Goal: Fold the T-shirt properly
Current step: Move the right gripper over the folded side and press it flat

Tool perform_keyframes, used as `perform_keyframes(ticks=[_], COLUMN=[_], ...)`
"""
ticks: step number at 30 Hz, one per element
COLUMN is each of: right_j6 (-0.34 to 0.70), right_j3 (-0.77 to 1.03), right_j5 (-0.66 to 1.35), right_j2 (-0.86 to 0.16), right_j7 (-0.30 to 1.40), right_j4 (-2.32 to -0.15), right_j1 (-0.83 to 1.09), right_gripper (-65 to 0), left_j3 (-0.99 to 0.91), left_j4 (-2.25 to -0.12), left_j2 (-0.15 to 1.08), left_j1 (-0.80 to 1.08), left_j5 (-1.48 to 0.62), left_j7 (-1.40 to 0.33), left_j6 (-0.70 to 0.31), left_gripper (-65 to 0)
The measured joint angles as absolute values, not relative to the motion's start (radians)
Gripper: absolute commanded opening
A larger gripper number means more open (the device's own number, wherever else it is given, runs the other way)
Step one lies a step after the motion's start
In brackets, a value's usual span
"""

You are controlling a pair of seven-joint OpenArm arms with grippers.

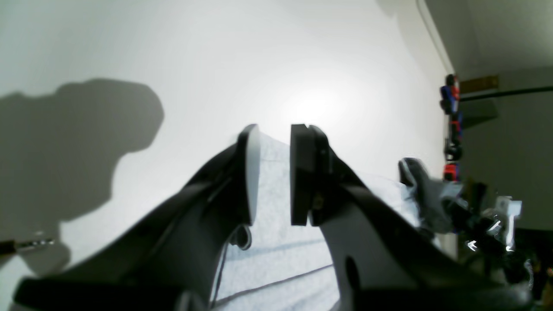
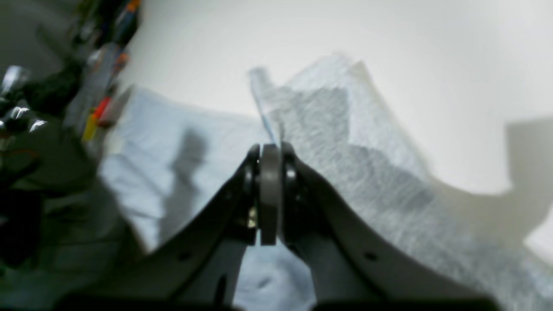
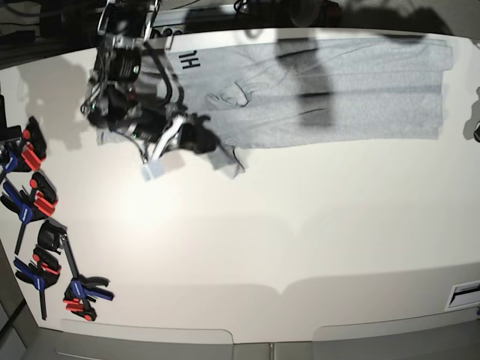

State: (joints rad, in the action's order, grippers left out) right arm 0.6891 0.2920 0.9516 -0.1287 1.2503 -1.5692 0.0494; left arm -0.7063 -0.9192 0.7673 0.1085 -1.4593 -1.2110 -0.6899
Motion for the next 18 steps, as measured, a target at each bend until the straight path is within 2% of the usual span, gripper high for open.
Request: perform_keyframes(ticks=[7, 14, 18], right_j6=[0.689, 0.689, 0.689], right_j3=[0.292, 0.292, 0.292], right_j5=[0.997, 0.999, 0.999], right_j2=[-0.094, -0.088, -0.089], right_j7=[1.259, 1.261, 1.333], right_j4=[-1.689, -1.69, -1.69], right_j1=[0.238, 0.303, 0.313], right_gripper=[-65.0, -65.0, -65.0], left_j3=[-0.706, -0.706, -0.706], left_j4=[-0.918, -0.918, -0.918], left_j2=[0.767, 0.768, 0.768], left_j1=[0.107, 0.107, 0.108], left_j5=[-1.459, -1.459, -1.459], left_j7=[-1.212, -1.213, -1.213], left_j6=[-0.69, -0.69, -0.69], left_gripper=[-53.8, -53.8, -53.8])
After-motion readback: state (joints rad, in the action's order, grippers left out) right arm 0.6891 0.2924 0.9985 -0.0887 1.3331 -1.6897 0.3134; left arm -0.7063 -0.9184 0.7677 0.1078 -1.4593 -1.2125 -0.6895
